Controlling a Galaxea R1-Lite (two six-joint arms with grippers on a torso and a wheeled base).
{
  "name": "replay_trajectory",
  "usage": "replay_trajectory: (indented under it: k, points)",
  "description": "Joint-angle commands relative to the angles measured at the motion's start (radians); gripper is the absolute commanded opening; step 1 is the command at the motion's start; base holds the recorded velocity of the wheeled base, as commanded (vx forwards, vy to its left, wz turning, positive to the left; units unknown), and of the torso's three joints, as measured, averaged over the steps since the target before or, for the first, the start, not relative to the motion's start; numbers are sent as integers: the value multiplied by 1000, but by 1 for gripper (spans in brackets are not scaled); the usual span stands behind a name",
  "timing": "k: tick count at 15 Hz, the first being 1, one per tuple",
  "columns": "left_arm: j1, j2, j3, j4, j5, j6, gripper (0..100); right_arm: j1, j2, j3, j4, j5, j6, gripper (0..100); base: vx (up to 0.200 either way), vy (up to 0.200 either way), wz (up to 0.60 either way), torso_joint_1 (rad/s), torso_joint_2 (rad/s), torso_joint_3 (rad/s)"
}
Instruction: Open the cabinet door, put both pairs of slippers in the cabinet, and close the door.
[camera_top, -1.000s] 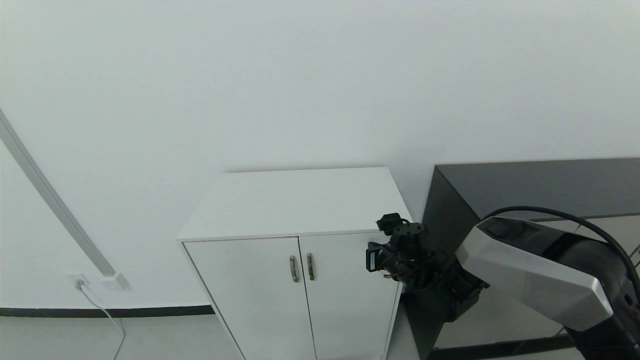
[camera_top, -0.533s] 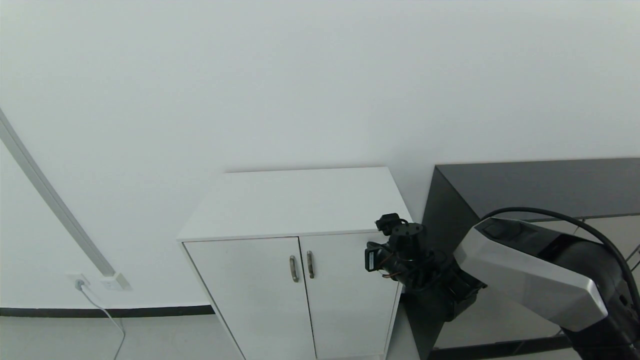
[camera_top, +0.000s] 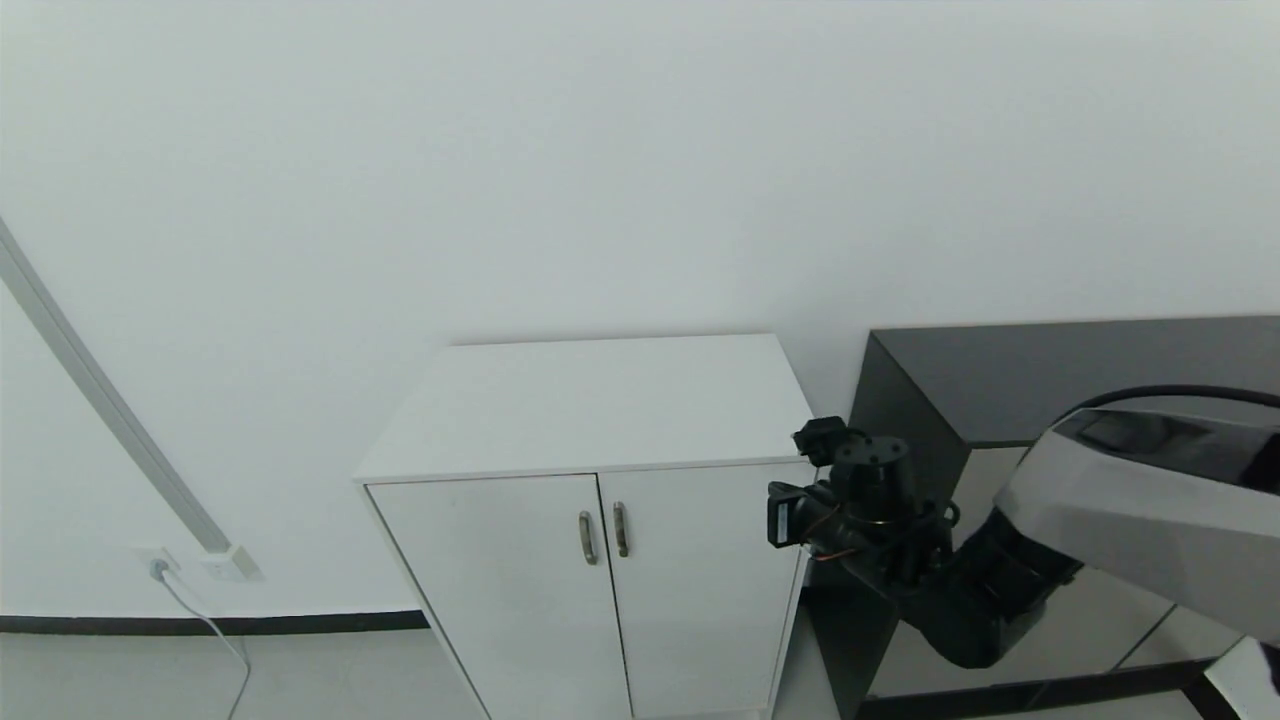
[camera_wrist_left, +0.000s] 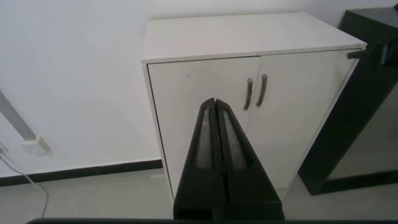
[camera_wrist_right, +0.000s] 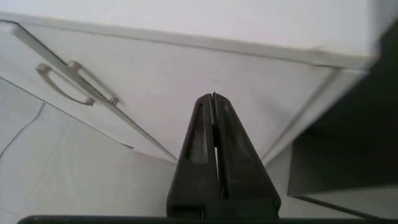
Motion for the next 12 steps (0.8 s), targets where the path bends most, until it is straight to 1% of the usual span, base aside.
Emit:
replay_trajectory:
  k: [1,2,3,5,6,7,8,9,10,11,12]
  points:
    - [0,0,0,0,0,0,0,0,-342,225,8,-92,-12,0,0,0,0,0,0,0]
    - [0,1,0,0,0,0,0,-4,-387,256,12,-121,-19,0,0,0,0,0,0,0]
    - [0,0,0,0,0,0,0,-19,-491,345,28,-185,-47,0,0,0,0,0,0,0]
    - [0,0,0,-2,0,0,0,-43,-650,489,54,-355,-82,0,0,0,0,0,0,0]
    - [0,1,0,0,0,0,0,-69,-713,552,55,-418,-93,0,0,0,0,0,0,0]
    - [0,1,0,0,0,0,0,-105,-784,624,55,-454,-118,0,0,0,0,0,0,0]
    - [0,0,0,0,1,0,0,-137,-861,690,55,-455,-145,0,0,0,0,0,0,0]
    - [0,1,0,-2,0,0,0,-151,-890,713,55,-455,-154,0,0,0,0,0,0,0]
    - [0,1,0,0,0,0,0,-191,-983,785,69,-448,-180,0,0,0,0,0,0,0]
    - [0,1,0,0,0,0,0,-209,-1086,833,112,-409,-193,0,0,0,0,0,0,0]
    - [0,1,0,0,0,0,0,-212,-1124,842,138,-386,-194,0,0,0,0,0,0,0]
